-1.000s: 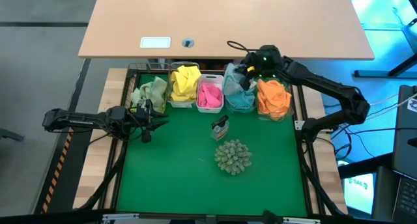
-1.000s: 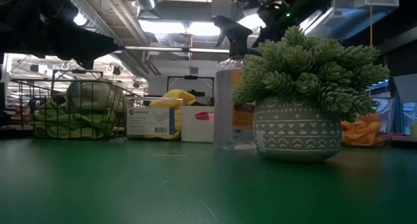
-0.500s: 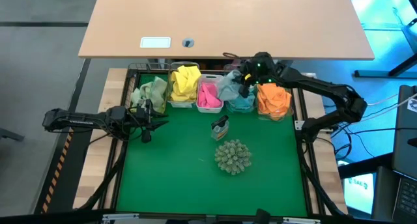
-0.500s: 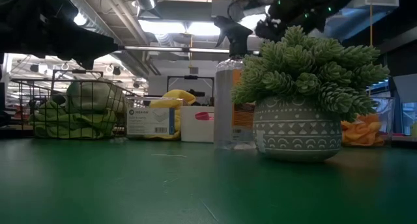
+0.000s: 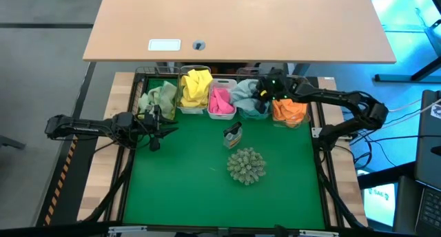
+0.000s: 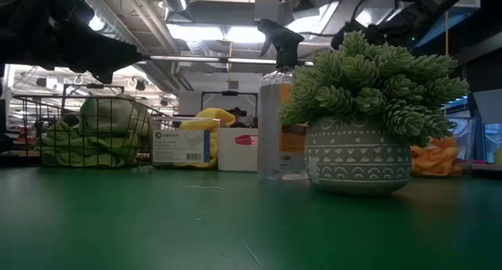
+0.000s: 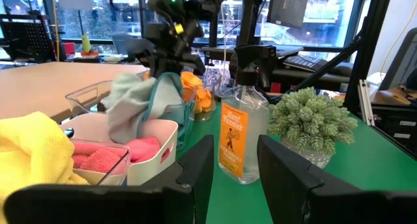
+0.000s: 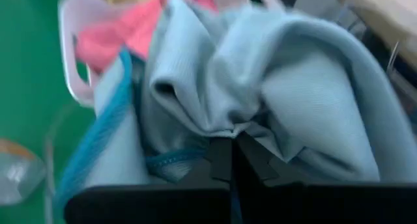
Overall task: Sort microfiber towel by color & place in baskets
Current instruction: Put the light blue microfiber towel into the middle transparent bin
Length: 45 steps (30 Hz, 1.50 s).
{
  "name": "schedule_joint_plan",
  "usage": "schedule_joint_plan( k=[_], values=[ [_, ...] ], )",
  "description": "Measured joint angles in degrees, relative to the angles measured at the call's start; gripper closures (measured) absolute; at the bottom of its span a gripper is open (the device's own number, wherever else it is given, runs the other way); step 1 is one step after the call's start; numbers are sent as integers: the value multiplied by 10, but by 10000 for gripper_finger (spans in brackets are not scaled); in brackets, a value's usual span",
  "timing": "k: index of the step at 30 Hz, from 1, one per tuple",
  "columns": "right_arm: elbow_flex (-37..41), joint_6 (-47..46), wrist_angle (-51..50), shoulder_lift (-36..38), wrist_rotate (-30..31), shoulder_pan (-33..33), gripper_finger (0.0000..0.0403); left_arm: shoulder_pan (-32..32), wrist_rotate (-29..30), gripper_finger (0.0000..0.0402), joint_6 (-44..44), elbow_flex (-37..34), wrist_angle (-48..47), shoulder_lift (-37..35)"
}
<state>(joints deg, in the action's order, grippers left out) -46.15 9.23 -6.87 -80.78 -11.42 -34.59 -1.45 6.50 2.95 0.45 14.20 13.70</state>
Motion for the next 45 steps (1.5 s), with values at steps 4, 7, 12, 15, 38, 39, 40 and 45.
schedule_joint_plan(
  k=[4,7,12,15,38,39,40,45],
  values=[
    [34,0,-2,0,25,1,402,0,0,289,0,0,0,0],
    [49,0,-4,0,28,1,402,0,0,289,1,0,0,0],
    [55,0,-5,0,28,1,400,0,0,289,1,0,0,0],
    [55,0,-2,0,28,1,390,0,0,289,1,0,0,0],
    [-25,0,-179,0,59,1,380,0,0,289,1,0,0,0],
    [-27,0,-178,0,59,1,374,0,0,289,1,0,0,0],
    [-29,0,-179,0,59,1,366,0,0,289,1,0,0,0],
    [-48,-5,-213,0,62,1,302,0,0,289,1,0,0,0]
  ],
)
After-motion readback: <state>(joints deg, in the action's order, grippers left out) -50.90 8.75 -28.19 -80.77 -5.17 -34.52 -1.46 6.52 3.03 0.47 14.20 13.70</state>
